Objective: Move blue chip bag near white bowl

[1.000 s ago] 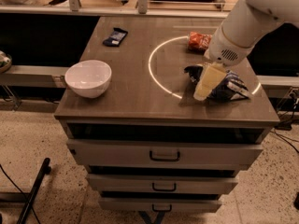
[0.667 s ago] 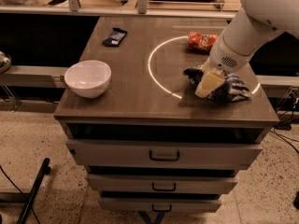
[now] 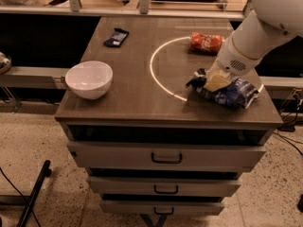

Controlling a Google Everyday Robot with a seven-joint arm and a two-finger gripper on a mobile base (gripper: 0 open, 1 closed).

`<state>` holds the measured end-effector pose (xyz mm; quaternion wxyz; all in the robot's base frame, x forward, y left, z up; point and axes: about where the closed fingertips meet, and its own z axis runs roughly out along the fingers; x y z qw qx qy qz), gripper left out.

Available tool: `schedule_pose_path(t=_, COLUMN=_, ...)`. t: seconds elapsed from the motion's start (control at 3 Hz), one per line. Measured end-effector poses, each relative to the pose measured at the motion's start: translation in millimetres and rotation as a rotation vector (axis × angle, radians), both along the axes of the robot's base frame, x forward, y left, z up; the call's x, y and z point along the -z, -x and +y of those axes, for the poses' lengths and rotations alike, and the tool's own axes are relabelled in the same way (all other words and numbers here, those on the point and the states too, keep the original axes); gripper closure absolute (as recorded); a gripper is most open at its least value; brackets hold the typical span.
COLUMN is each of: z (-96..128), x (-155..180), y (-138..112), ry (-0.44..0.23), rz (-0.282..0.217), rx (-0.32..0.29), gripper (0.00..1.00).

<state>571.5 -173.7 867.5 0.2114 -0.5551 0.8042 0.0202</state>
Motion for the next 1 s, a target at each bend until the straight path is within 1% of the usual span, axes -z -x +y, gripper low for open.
schedule_pose_path(t=0.33, z=-0.9, x=-42.5, y=-9.2, ry=0.029, rz=-0.12, rx=-0.033, gripper=1.0)
schedule_pose_path(t=0.67, z=7.1, x=-84.8, y=-20.9, ry=0.083, rz=-0.241, rx=-0.069, gripper=1.0)
schedule_pose_path(t=1.0, z=42.6, x=-114.7, y=-30.5, ry=0.091, rz=-0.338, rx=-0.16, gripper=1.0)
